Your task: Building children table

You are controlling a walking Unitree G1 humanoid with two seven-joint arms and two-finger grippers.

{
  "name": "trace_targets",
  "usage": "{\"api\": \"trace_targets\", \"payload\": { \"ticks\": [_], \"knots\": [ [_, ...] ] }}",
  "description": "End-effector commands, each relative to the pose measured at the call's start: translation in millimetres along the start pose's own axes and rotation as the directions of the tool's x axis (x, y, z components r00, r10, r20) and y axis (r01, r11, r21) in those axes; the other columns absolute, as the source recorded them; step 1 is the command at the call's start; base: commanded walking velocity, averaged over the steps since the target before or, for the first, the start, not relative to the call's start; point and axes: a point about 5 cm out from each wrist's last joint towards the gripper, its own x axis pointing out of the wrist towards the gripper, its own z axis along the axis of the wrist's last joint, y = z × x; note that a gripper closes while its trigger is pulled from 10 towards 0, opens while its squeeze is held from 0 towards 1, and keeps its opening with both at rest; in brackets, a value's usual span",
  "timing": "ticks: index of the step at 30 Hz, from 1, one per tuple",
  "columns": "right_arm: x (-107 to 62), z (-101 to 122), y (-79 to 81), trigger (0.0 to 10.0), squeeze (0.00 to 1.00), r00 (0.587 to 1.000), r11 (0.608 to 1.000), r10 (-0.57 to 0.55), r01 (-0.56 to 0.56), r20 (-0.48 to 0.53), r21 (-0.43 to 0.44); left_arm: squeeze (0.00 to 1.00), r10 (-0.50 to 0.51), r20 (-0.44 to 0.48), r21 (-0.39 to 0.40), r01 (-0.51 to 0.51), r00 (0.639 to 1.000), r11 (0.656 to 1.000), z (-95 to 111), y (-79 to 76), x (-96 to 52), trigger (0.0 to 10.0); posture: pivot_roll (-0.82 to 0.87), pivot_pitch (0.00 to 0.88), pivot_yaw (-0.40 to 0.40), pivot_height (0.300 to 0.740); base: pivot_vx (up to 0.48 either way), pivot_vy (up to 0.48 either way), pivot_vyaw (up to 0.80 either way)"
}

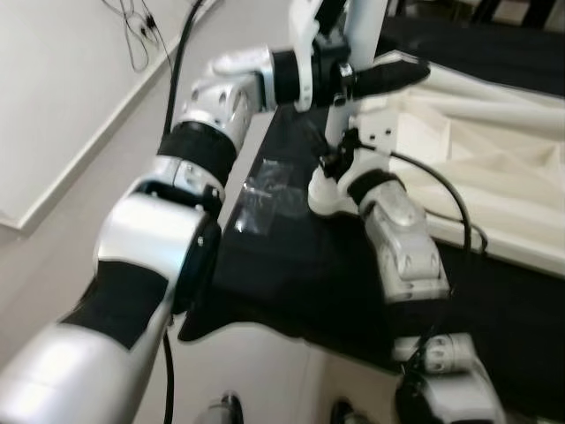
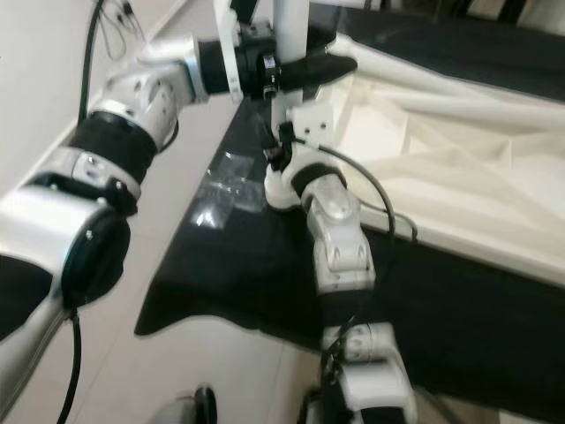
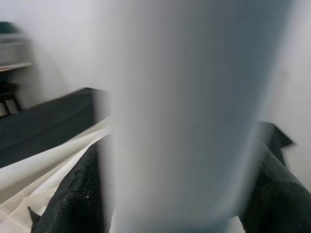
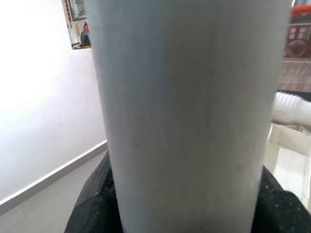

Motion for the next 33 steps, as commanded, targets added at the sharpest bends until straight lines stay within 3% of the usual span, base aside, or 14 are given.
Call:
{"api": "trace_targets", "payload": {
  "ticks": [1,4,5,6,8,9,18,19,20,25,29,30,32,33],
  "knots": [
    [-16.0,-57,23.4,0.0,0.00,0.957,0.992,0.088,-0.058,-0.277,0.113,0.00,-0.054,-0.010,0.026,0.054,0.999,0.998,5,-6.7,12.9,10.0,0.05,0.286,0.061,0.740,0.000,0.000,0.00],
    [-11.6,-54,20.8,0.0,0.00,0.959,0.992,0.102,-0.078,-0.266,0.097,0.00,-0.057,-0.012,0.028,0.057,0.998,0.998,5,-7.2,13.7,10.0,0.04,0.276,0.059,0.740,0.000,0.000,0.00],
    [-7.6,-51,18.7,0.0,0.00,0.961,0.993,0.105,-0.085,-0.256,0.087,0.00,-0.062,-0.011,0.028,0.063,0.998,0.998,5,-7.9,14.9,9.7,0.04,0.271,0.057,0.740,0.000,0.000,0.00],
    [-5.2,-49,18.5,0.0,0.00,0.962,0.992,0.107,-0.089,-0.249,0.084,0.00,-0.066,-0.009,0.027,0.067,0.998,0.997,6,-8.5,15.7,8.0,0.04,0.271,0.055,0.740,0.000,0.000,0.00],
    [-5.2,-49,18.5,0.0,0.00,0.962,0.992,0.107,-0.089,-0.249,0.084,0.00,-0.066,-0.009,0.027,0.067,0.998,0.997,6,-8.5,15.7,8.0,0.04,0.271,0.055,0.740,0.000,0.000,0.00],
    [-3.7,-47,19.2,0.0,0.00,0.964,0.992,0.109,-0.091,-0.243,0.085,0.00,-0.068,-0.007,0.025,0.068,0.998,0.997,6,-8.7,16.1,0.0,0.04,0.270,0.055,0.740,0.000,0.000,0.00],
    [-5.2,-45,22.7,0.0,0.00,0.966,0.992,0.107,-0.088,-0.236,0.090,0.00,-0.077,-0.019,0.026,0.077,0.997,0.997,6,-8.8,15.0,0.0,0.05,0.265,0.059,0.740,0.000,0.000,0.00],
    [-5.1,-38,24.8,1.1,0.00,0.967,0.988,0.121,-0.095,-0.225,0.122,0.00,-0.079,-0.026,0.027,0.080,0.997,0.996,4,-8.8,14.2,0.0,0.05,0.266,0.060,0.740,0.000,0.000,0.00],
    [1.8,-23,20.1,10.0,1.00,0.964,0.971,0.211,-0.188,-0.159,0.147,0.00,-0.080,-0.031,0.027,0.081,0.996,0.996,3,-8.7,13.6,0.0,0.04,0.265,0.061,0.740,0.000,0.000,0.00],
    [7.6,-5,13.6,10.0,1.00,0.940,0.935,0.330,-0.314,-0.083,0.165,0.00,-0.080,-0.032,0.026,0.081,0.996,0.996,3,-8.6,13.3,0.0,0.04,0.263,0.062,0.740,0.000,0.000,0.00],
    [21.3,29,-10.2,10.0,1.00,0.839,0.836,0.543,-0.545,0.045,0.061,0.00,-0.084,-0.031,0.026,0.085,0.996,0.996,3,-8.8,13.3,0.0,0.04,0.260,0.059,0.740,0.000,0.000,0.00],
    [27.7,40,-20.0,10.0,0.13,0.783,0.783,0.618,-0.621,0.069,0.032,0.00,-0.089,-0.031,0.026,0.089,0.996,0.996,3,-9.1,13.3,0.0,0.05,0.260,0.058,0.740,0.000,0.000,0.00],
    [33.4,49,-28.4,10.0,0.13,0.732,0.734,0.675,-0.679,0.086,0.017,0.00,-0.093,-0.031,0.026,0.094,0.995,0.995,3,-9.3,13.1,0.0,0.05,0.260,0.058,0.740,0.000,0.000,0.00],
    [36.3,50,-28.6,10.0,0.00,0.690,0.691,0.720,-0.723,0.072,0.022,0.00,-0.095,-0.032,0.025,0.096,0.995,0.995,2,-9.4,12.9,0.0,0.05,0.261,0.055,0.740,0.000,0.000,0.00]
  ]
}}
